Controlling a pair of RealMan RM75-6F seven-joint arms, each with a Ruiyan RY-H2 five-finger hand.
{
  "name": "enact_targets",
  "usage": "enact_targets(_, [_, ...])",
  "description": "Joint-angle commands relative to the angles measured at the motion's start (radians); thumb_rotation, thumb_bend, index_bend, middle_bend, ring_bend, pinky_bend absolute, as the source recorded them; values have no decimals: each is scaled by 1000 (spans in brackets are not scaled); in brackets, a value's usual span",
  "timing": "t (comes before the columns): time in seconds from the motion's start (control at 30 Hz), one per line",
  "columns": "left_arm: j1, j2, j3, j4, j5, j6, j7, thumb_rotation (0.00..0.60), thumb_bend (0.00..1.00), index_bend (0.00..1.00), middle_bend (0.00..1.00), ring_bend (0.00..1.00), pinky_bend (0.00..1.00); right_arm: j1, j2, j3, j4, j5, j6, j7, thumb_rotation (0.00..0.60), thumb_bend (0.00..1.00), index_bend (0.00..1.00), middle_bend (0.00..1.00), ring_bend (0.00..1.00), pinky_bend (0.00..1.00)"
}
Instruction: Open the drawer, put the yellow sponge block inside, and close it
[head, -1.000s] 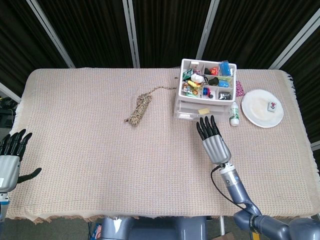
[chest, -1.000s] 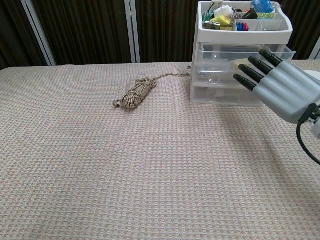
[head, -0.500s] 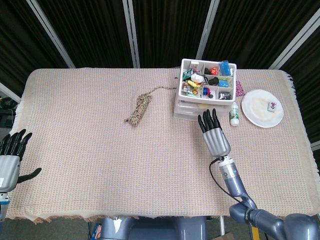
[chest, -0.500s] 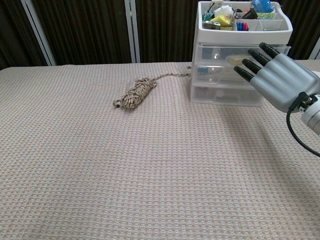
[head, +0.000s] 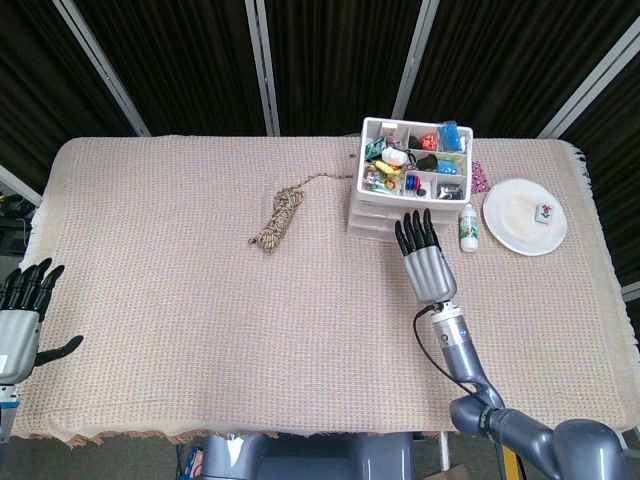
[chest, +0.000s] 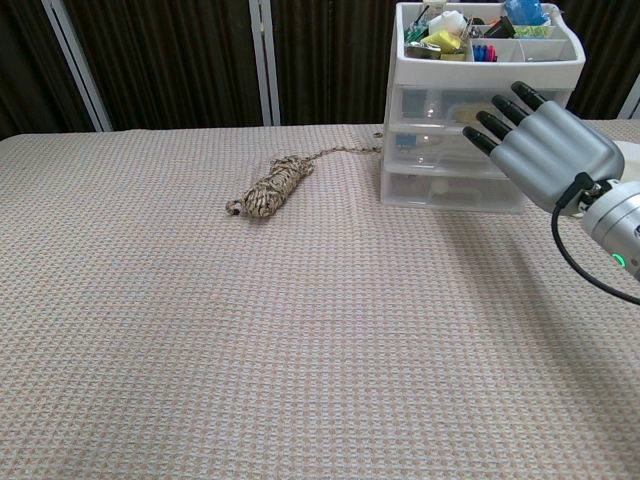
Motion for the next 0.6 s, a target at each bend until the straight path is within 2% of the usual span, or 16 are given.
enact_targets(0.03, [0,1,0,-1,0,-1,-1,600,150,51,0,0,0,5,-2,0,6,4,1,4,600,252,0,0,0,0])
enact_targets(0.2, [0,2,0,-1,0,0,-3,600,150,51,0,0,0,2,1,-12,-5,6,14,9,600,251,0,0,0,0])
enact_targets(0.37, [-1,3,1,-1,3,0,-7,600,150,51,0,0,0,-30,28,-41,-76,0,44,29,600,252,0,0,0,0])
enact_targets(0.53, [2,4,3,1,11,7,-8,600,150,51,0,0,0,-79,95,-66,-234,-14,97,73,600,225,0,0,0,0])
enact_targets(0.6, [2,4,4,2,13,10,-8,600,150,51,0,0,0,-105,144,-70,-340,-15,122,116,600,185,0,0,0,0])
